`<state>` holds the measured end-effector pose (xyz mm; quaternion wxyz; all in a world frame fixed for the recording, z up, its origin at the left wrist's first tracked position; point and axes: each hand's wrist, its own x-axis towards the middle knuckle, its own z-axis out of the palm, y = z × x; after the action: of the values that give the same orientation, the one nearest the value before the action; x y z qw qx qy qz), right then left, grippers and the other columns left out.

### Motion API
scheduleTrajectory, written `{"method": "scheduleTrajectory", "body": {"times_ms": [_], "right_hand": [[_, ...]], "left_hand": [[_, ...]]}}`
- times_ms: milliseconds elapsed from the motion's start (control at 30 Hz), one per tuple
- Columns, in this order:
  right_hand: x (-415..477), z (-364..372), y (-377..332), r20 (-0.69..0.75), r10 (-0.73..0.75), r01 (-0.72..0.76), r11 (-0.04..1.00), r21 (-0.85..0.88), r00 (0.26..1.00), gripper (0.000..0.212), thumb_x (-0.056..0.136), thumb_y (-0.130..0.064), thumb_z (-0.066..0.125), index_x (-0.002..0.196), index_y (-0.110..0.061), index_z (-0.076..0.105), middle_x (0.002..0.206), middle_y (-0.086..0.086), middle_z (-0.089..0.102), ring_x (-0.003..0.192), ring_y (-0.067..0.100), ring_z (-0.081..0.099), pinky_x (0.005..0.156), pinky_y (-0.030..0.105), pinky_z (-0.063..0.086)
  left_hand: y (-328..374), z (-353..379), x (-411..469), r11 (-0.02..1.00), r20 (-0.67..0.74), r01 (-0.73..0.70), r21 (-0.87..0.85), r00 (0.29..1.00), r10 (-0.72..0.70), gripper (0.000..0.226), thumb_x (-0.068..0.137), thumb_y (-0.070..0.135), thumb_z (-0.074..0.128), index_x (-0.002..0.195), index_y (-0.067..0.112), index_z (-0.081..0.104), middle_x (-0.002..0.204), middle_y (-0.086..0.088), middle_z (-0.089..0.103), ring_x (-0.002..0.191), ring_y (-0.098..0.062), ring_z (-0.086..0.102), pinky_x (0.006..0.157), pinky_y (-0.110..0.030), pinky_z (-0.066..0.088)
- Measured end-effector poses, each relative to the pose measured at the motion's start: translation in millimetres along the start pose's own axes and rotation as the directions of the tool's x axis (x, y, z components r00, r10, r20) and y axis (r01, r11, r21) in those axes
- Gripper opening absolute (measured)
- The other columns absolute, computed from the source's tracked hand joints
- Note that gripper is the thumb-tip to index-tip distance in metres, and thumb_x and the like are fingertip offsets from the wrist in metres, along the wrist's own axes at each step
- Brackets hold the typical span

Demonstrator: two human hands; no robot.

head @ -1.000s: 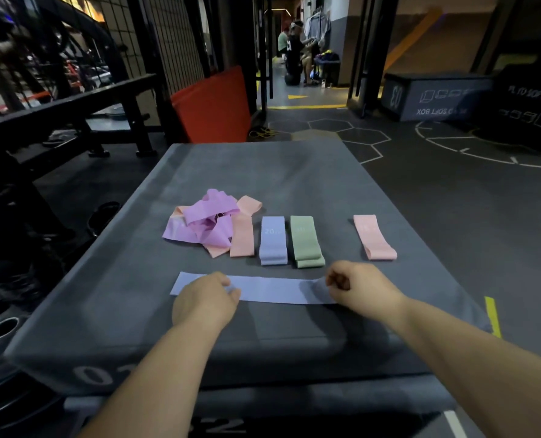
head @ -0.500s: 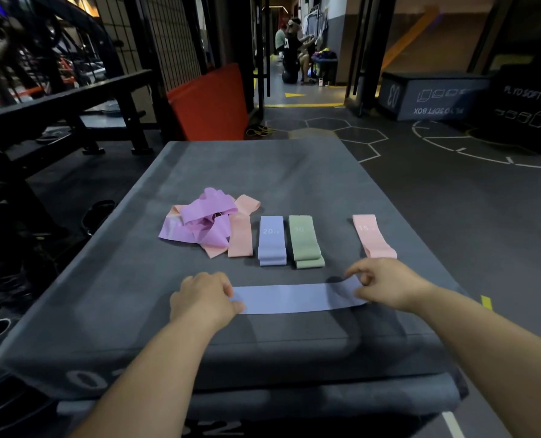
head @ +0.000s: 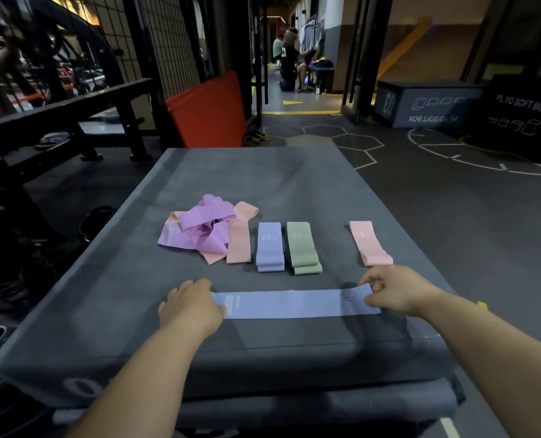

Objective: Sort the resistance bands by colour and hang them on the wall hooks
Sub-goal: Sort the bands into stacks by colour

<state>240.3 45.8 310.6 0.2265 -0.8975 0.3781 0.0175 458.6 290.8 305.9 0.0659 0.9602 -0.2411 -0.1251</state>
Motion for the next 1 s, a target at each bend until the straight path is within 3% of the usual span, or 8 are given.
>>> {"method": "scheduleTrajectory", "body": {"times_ms": [133, 367, 533, 767, 900, 1000], "right_hand": [[0, 1, -1, -0.003, -0.002, 0.002, 1.000, -0.019, 1.000, 0.021, 0.077, -0.018, 0.064, 0.089, -0.034, 0.060, 0.071, -0.011, 0.057, 0.065, 0.003, 0.051, 0.057, 0.018, 0.041], [1, 2, 1, -0.012, 0.004, -0.005, 1.000, -0.017, 1.000, 0.015, 0.078, -0.020, 0.065, 0.086, -0.032, 0.061, 0.070, -0.012, 0.057, 0.064, 0.005, 0.051, 0.056, 0.016, 0.040], [0, 0, 1, -0.012, 0.004, -0.004, 1.000, -0.019, 1.000, 0.013, 0.080, -0.023, 0.065, 0.082, -0.034, 0.059, 0.069, -0.013, 0.055, 0.069, 0.009, 0.054, 0.056, 0.015, 0.039], [0, -1, -2, -0.018, 0.022, -0.023, 0.999, -0.047, 1.000, 0.014, 0.083, -0.022, 0.059, 0.083, -0.036, 0.057, 0.070, -0.011, 0.057, 0.065, 0.010, 0.055, 0.051, 0.016, 0.038], [-1, -2, -2, -0.017, 0.069, -0.069, 0.998, -0.001, 0.998, 0.012, 0.084, -0.020, 0.054, 0.083, -0.033, 0.054, 0.062, -0.006, 0.066, 0.066, 0.011, 0.064, 0.059, 0.021, 0.048], [-1, -2, -1, -0.039, 0.071, -0.069, 0.997, 0.046, 0.997, 0.014, 0.082, -0.019, 0.051, 0.082, -0.032, 0.053, 0.063, -0.005, 0.070, 0.065, 0.009, 0.067, 0.061, 0.023, 0.052]], "left_hand": [[0, 1, 1, 0.996, -0.012, 0.009, -0.091, 1.000, -0.010, 0.050, 0.084, 0.038, 0.061, 0.131, 0.026, 0.047, 0.131, -0.001, 0.045, 0.118, -0.024, 0.050, 0.095, -0.036, 0.043], [-1, -1, 1, 0.984, -0.041, -0.015, -0.175, 0.999, 0.008, 0.019, 0.083, 0.028, 0.060, 0.102, 0.030, 0.060, 0.107, 0.002, 0.041, 0.089, -0.021, 0.057, 0.077, -0.030, 0.048], [-4, 0, 8, 0.979, -0.056, -0.015, -0.201, 0.998, 0.003, 0.018, 0.086, 0.017, 0.050, 0.086, 0.034, 0.055, 0.090, 0.008, 0.057, 0.084, -0.018, 0.056, 0.067, -0.025, 0.041], [-8, 1, 12, 0.950, -0.081, -0.010, -0.313, 0.997, -0.016, 0.014, 0.087, 0.022, 0.049, 0.083, 0.034, 0.056, 0.088, 0.009, 0.064, 0.083, -0.016, 0.058, 0.066, -0.025, 0.042], [-10, 1, 14, 0.932, -0.077, 0.002, -0.362, 0.997, -0.031, 0.012, 0.083, 0.022, 0.052, 0.080, 0.030, 0.060, 0.082, 0.007, 0.064, 0.076, -0.016, 0.060, 0.060, -0.025, 0.042], [-13, 0, 16, 0.920, -0.074, 0.009, -0.392, 0.996, -0.041, 0.010, 0.082, 0.023, 0.054, 0.078, 0.029, 0.060, 0.081, 0.006, 0.064, 0.076, -0.017, 0.060, 0.064, -0.027, 0.046]]}}
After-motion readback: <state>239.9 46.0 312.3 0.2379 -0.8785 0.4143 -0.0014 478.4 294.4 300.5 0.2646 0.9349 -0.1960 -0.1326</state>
